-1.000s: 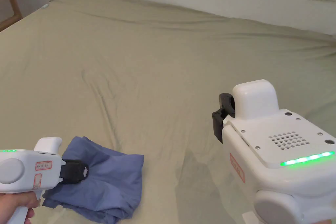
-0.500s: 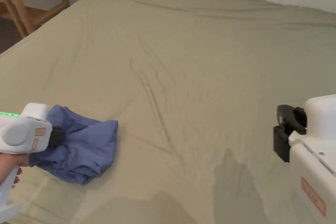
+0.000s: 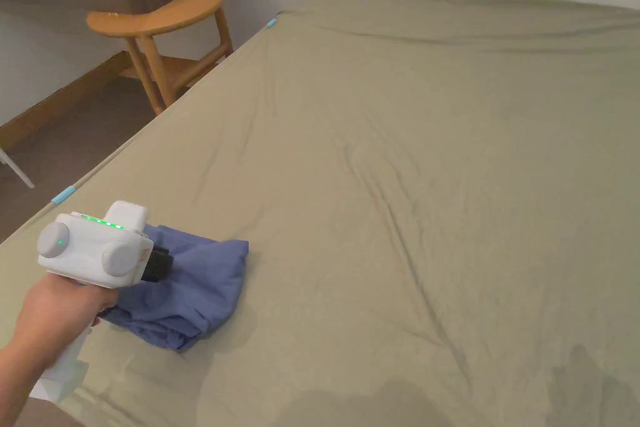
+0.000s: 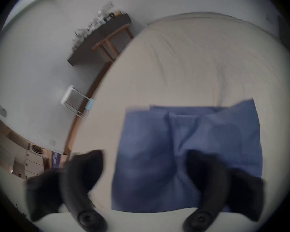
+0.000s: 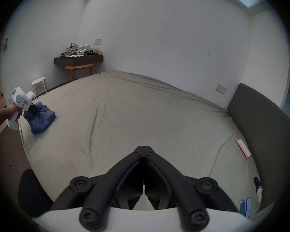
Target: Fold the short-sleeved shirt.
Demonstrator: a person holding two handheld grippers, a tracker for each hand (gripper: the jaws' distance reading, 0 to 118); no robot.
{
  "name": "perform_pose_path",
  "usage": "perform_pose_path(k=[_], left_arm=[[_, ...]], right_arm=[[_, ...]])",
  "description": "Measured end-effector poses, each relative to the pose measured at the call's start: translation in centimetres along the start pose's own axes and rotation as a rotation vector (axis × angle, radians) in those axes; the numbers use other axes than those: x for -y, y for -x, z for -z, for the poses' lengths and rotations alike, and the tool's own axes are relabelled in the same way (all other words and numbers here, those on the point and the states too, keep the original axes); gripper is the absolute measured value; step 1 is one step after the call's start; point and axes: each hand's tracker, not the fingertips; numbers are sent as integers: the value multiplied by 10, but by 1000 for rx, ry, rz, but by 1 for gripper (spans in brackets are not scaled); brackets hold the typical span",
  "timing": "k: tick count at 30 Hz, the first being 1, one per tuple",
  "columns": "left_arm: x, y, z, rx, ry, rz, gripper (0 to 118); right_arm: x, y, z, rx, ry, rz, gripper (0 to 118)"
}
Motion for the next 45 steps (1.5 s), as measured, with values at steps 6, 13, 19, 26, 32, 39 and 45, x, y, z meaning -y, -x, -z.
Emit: perform_pose_path(k=[6, 13, 19, 26, 32, 39, 45], left_arm=[[-31, 10, -115, 301, -320, -321, 116], [-46, -26, -294, 359, -796, -441, 116], [-21, -117, -410, 417, -1008, -456, 113], [4, -206, -489, 426, -1123, -351, 23], [18, -256, -511, 431, -1133, -218, 0], [37, -278, -503, 506, -1067, -182, 0], [45, -277, -496, 480, -1042, -175, 0]], right_arm=[[-10, -34, -23, 27, -63, 39, 2], [-27, -82, -79, 114, -240, 59, 3], [-47, -109, -134, 167, -388, 86, 3], [-43, -112, -170, 215, -471, 32, 3], [-23, -113, -180, 251, -477, 16, 3], [0, -106, -177, 225, -437, 37, 3], [12, -89, -166, 213, -416, -16, 3]])
